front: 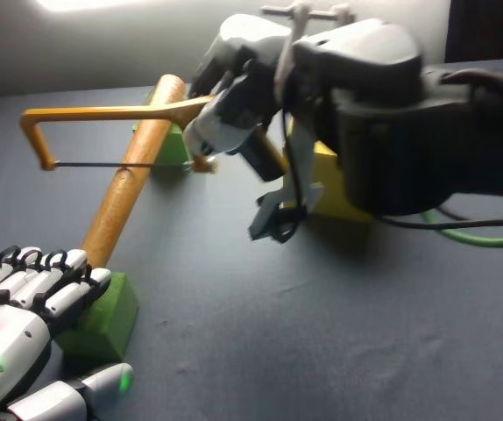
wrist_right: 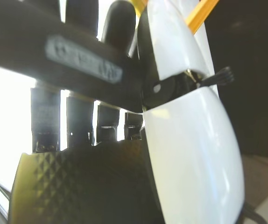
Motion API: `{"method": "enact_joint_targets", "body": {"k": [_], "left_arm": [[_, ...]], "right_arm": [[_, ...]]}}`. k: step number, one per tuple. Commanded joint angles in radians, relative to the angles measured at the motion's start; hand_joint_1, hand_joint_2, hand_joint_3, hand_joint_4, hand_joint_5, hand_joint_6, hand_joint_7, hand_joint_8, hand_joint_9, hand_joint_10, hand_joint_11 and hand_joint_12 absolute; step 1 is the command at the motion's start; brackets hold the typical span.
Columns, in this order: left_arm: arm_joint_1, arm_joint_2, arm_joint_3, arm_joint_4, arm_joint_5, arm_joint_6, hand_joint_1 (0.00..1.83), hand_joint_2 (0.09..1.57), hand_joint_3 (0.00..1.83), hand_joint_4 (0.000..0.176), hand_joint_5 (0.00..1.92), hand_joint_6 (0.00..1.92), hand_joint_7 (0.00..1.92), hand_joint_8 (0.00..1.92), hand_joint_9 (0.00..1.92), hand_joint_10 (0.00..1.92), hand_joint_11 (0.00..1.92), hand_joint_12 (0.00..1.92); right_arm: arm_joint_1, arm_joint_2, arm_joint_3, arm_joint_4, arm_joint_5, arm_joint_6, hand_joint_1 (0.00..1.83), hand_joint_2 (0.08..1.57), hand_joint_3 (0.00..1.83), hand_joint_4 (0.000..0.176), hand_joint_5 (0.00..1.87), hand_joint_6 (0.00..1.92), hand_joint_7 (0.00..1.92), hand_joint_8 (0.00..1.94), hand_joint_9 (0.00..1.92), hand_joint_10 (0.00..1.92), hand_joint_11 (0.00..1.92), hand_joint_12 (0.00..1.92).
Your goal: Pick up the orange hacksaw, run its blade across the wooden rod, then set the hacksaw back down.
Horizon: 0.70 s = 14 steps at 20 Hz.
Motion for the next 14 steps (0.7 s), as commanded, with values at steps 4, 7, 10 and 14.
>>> {"method": "enact_joint_targets", "body": {"k": [4, 7, 10, 14], "left_arm": [[-0.002, -0.015, 0.008, 0.018, -0.051, -0.002, 0.0, 1.34, 0.0, 0.0, 0.18, 0.01, 0.14, 0.01, 0.09, 0.01, 0.02, 0.06], [-0.001, -0.017, 0.01, 0.018, -0.051, -0.002, 0.0, 1.33, 0.0, 0.0, 0.19, 0.01, 0.14, 0.0, 0.08, 0.0, 0.01, 0.07], [-0.002, -0.017, 0.011, 0.018, -0.051, -0.002, 0.0, 1.34, 0.0, 0.0, 0.16, 0.0, 0.12, 0.0, 0.07, 0.0, 0.0, 0.06], [-0.003, -0.018, 0.01, 0.018, -0.051, -0.002, 0.0, 1.34, 0.0, 0.0, 0.19, 0.0, 0.15, 0.0, 0.09, 0.0, 0.0, 0.07]], "right_arm": [[0.014, -0.048, 0.056, -0.08, -0.034, 0.011, 1.25, 1.08, 0.0, 0.0, 0.97, 0.94, 1.18, 0.71, 1.37, 0.0, 1.07, 0.81], [0.016, -0.04, 0.043, -0.08, -0.036, 0.007, 1.24, 1.08, 0.0, 0.0, 0.98, 0.93, 1.16, 0.74, 1.36, 0.0, 1.06, 0.82], [0.005, -0.007, 0.015, -0.08, -0.037, -0.001, 1.24, 1.08, 0.0, 0.0, 0.99, 0.92, 1.16, 0.75, 1.37, 0.0, 1.07, 0.83], [0.002, 0.086, -0.063, -0.079, -0.054, -0.016, 1.25, 1.07, 0.0, 0.0, 0.99, 0.91, 1.17, 0.72, 1.36, 0.0, 1.05, 0.82]]}}
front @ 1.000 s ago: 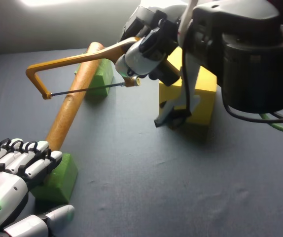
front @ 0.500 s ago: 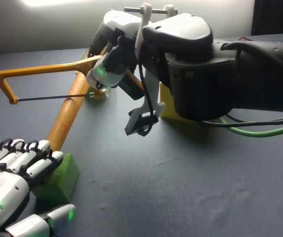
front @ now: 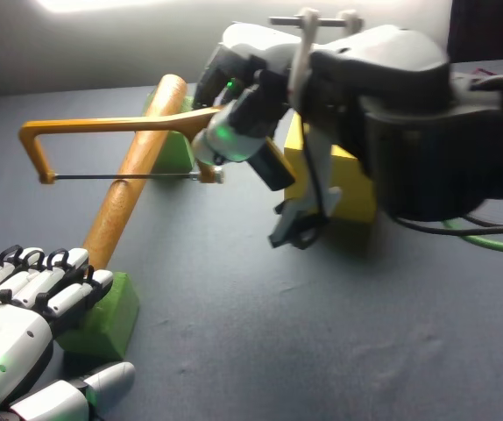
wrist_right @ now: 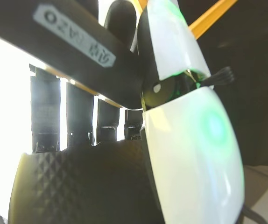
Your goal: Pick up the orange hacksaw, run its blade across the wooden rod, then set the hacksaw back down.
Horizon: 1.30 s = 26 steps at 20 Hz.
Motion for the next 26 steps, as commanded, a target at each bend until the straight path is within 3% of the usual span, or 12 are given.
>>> {"method": "enact_joint_targets", "body": {"k": [1, 6, 9, 13, 15, 19, 22, 24, 26], "left_arm": [[-0.002, -0.007, 0.004, 0.017, -0.044, -0.002, 0.0, 1.33, 0.0, 0.0, 0.19, 0.0, 0.15, 0.0, 0.09, 0.0, 0.01, 0.07], [0.0, -0.008, 0.005, 0.017, -0.044, -0.002, 0.0, 1.33, 0.0, 0.0, 0.19, 0.0, 0.15, 0.0, 0.1, 0.0, 0.0, 0.13], [0.0, -0.008, 0.006, 0.017, -0.044, -0.002, 0.0, 1.33, 0.0, 0.0, 0.2, 0.0, 0.16, 0.0, 0.1, 0.0, 0.0, 0.12], [0.001, -0.008, 0.007, 0.017, -0.044, -0.002, 0.0, 1.33, 0.0, 0.0, 0.18, 0.0, 0.14, 0.0, 0.08, 0.0, 0.0, 0.05], [0.001, -0.009, 0.006, 0.017, -0.044, -0.002, 0.0, 1.33, 0.0, 0.0, 0.19, 0.01, 0.16, 0.01, 0.1, 0.01, 0.01, 0.06], [0.001, -0.009, 0.007, 0.017, -0.044, -0.002, 0.0, 1.34, 0.0, 0.0, 0.2, 0.01, 0.17, 0.01, 0.11, 0.01, 0.02, 0.07], [0.001, -0.009, 0.005, 0.017, -0.044, -0.002, 0.0, 1.33, 0.0, 0.0, 0.18, 0.0, 0.15, 0.0, 0.1, 0.0, 0.0, 0.08], [0.001, -0.01, 0.005, 0.017, -0.044, -0.002, 0.0, 1.33, 0.0, 0.0, 0.2, 0.0, 0.16, 0.0, 0.11, 0.0, 0.0, 0.13], [0.001, -0.01, 0.005, 0.017, -0.044, -0.002, 0.0, 1.34, 0.0, 0.0, 0.18, 0.0, 0.13, 0.0, 0.08, 0.0, 0.0, 0.06]], "right_arm": [[0.012, 0.027, -0.018, -0.062, -0.001, 0.007, 1.25, 1.07, 0.0, 0.0, 0.99, 0.91, 1.17, 0.72, 1.36, 0.0, 1.05, 0.82], [0.021, 0.122, -0.085, -0.06, -0.028, -0.003, 1.25, 1.07, 0.0, 0.0, 1.01, 0.91, 1.18, 0.7, 1.36, 0.0, 1.06, 0.81], [0.022, 0.127, -0.092, -0.06, -0.028, -0.003, 1.25, 1.06, 0.0, 0.0, 1.01, 0.89, 1.2, 0.67, 1.37, 0.0, 1.06, 0.82], [0.005, 0.047, -0.04, -0.063, -0.021, -0.007, 1.25, 1.07, 0.0, 0.0, 1.0, 0.92, 1.18, 0.69, 1.35, 0.0, 1.05, 0.81], [-0.001, -0.063, 0.044, -0.095, -0.014, -0.006, 1.25, 1.06, 0.0, 0.0, 1.01, 0.9, 1.2, 0.67, 1.36, 0.0, 1.08, 0.79], [0.001, -0.107, 0.073, -0.125, -0.012, -0.006, 1.25, 1.06, 0.0, 0.0, 1.01, 0.9, 1.2, 0.66, 1.35, 0.0, 1.07, 0.79], [0.003, -0.077, 0.049, -0.125, -0.011, -0.006, 1.25, 1.06, 0.0, 0.0, 1.02, 0.89, 1.19, 0.68, 1.36, 0.0, 1.08, 0.79], [0.006, -0.025, 0.003, -0.124, -0.016, -0.006, 1.25, 1.06, 0.0, 0.0, 1.02, 0.89, 1.19, 0.68, 1.36, 0.0, 1.08, 0.79], [0.01, 0.049, -0.054, -0.123, -0.039, -0.006, 1.25, 1.07, 0.0, 0.0, 1.01, 0.91, 1.2, 0.66, 1.36, 0.0, 1.07, 0.79]]}}
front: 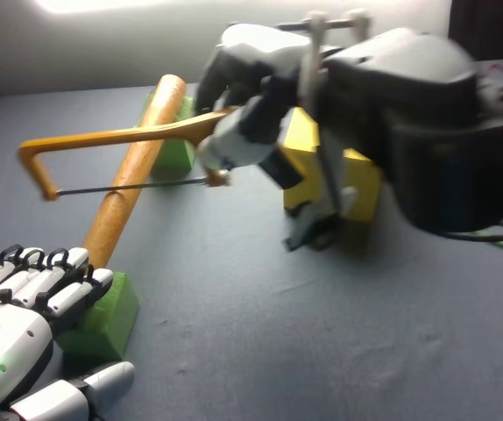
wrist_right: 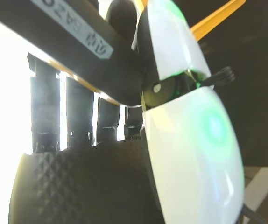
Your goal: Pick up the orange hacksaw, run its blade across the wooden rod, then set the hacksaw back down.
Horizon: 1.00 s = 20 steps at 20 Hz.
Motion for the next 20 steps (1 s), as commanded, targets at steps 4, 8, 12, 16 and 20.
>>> {"method": "enact_joint_targets", "body": {"k": [4, 8, 12, 16, 20], "left_arm": [[0.0, -0.009, 0.003, 0.016, -0.044, -0.002, 0.0, 1.34, 0.0, 0.0, 0.19, 0.01, 0.15, 0.01, 0.09, 0.01, 0.01, 0.06], [0.0, -0.009, 0.003, 0.016, -0.044, -0.001, 0.0, 1.34, 0.0, 0.0, 0.18, 0.01, 0.14, 0.01, 0.08, 0.01, 0.02, 0.02], [0.0, -0.01, 0.004, 0.016, -0.044, -0.001, 0.0, 1.34, 0.0, 0.0, 0.18, 0.0, 0.14, 0.0, 0.08, 0.0, 0.01, 0.03], [0.001, -0.01, 0.005, 0.016, -0.044, -0.001, 0.0, 1.34, 0.0, 0.0, 0.19, 0.0, 0.15, 0.01, 0.09, 0.01, 0.02, 0.03], [0.002, -0.01, 0.006, 0.016, -0.044, -0.001, 0.0, 1.34, 0.0, 0.0, 0.22, 0.01, 0.16, 0.01, 0.11, 0.01, 0.03, 0.05]], "right_arm": [[0.028, 0.097, -0.045, -0.058, -0.046, 0.006, 1.25, 1.05, 0.0, 0.0, 1.03, 0.86, 1.22, 0.62, 1.37, 0.0, 1.1, 0.77], [0.035, 0.123, -0.048, -0.057, -0.062, 0.003, 1.25, 1.06, 0.0, 0.0, 1.02, 0.87, 1.21, 0.65, 1.37, 0.0, 1.09, 0.77], [0.02, 0.082, -0.041, -0.058, -0.039, 0.003, 1.25, 1.06, 0.0, 0.0, 1.03, 0.88, 1.2, 0.65, 1.37, 0.0, 1.09, 0.77], [0.002, -0.015, 0.01, -0.061, -0.049, 0.002, 1.25, 1.06, 0.0, 0.0, 1.03, 0.87, 1.21, 0.66, 1.36, 0.0, 1.08, 0.78], [0.012, -0.016, 0.002, -0.093, -0.063, 0.007, 1.25, 1.06, 0.0, 0.0, 1.02, 0.88, 1.21, 0.65, 1.35, 0.0, 1.07, 0.78]]}}
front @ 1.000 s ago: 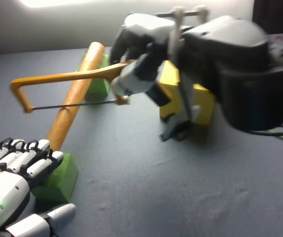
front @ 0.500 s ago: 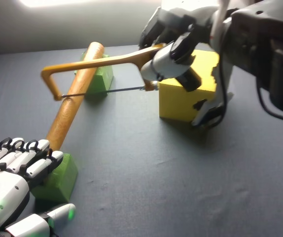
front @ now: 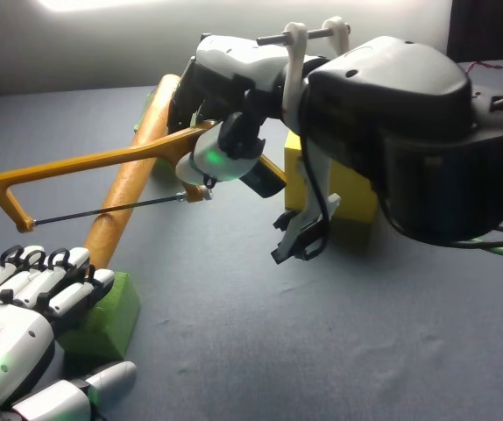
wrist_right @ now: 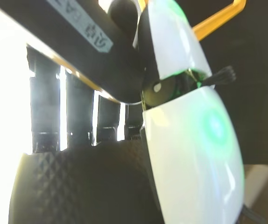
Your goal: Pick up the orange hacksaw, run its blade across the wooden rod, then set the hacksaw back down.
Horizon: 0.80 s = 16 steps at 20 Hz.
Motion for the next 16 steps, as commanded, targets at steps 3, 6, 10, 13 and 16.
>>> {"method": "enact_joint_targets", "body": {"k": [3, 6, 10, 13, 16], "left_arm": [[0.002, -0.006, 0.005, 0.016, -0.042, -0.001, 0.0, 1.34, 0.0, 0.0, 0.21, 0.0, 0.15, 0.0, 0.09, 0.0, 0.02, 0.05], [0.002, -0.006, 0.005, 0.016, -0.042, -0.001, 0.0, 1.34, 0.0, 0.0, 0.21, 0.0, 0.15, 0.0, 0.09, 0.0, 0.02, 0.05], [0.002, -0.006, 0.005, 0.016, -0.042, -0.002, 0.0, 1.34, 0.0, 0.0, 0.2, 0.0, 0.18, 0.01, 0.13, 0.01, 0.05, 0.08], [0.002, -0.006, 0.004, 0.016, -0.042, -0.002, 0.0, 1.34, 0.0, 0.0, 0.18, 0.0, 0.18, 0.01, 0.13, 0.01, 0.04, 0.08], [0.002, -0.006, 0.004, 0.016, -0.042, -0.008, 0.0, 1.34, 0.0, 0.0, 0.18, 0.0, 0.16, 0.0, 0.11, 0.0, 0.0, 0.16]], "right_arm": [[0.029, 0.087, -0.054, -0.056, -0.013, 0.023, 1.25, 1.07, 0.0, 0.0, 1.01, 0.9, 1.19, 0.69, 1.35, 0.0, 1.07, 0.79], [0.045, 0.206, -0.145, -0.055, -0.006, 0.043, 1.25, 1.06, 0.0, 0.0, 1.03, 0.87, 1.22, 0.64, 1.37, 0.01, 1.09, 0.79], [0.093, 0.374, -0.266, -0.058, 0.002, 0.041, 1.25, 1.06, 0.0, 0.0, 1.02, 0.88, 1.22, 0.63, 1.36, 0.0, 1.07, 0.81], [0.116, 0.485, -0.334, -0.058, 0.007, 0.041, 1.25, 1.06, 0.0, 0.0, 1.03, 0.88, 1.22, 0.62, 1.37, 0.0, 1.09, 0.81], [0.072, 0.546, -0.371, -0.058, 0.007, 0.044, 1.25, 1.05, 0.0, 0.0, 1.04, 0.86, 1.24, 0.59, 1.37, 0.0, 1.1, 0.79]]}}
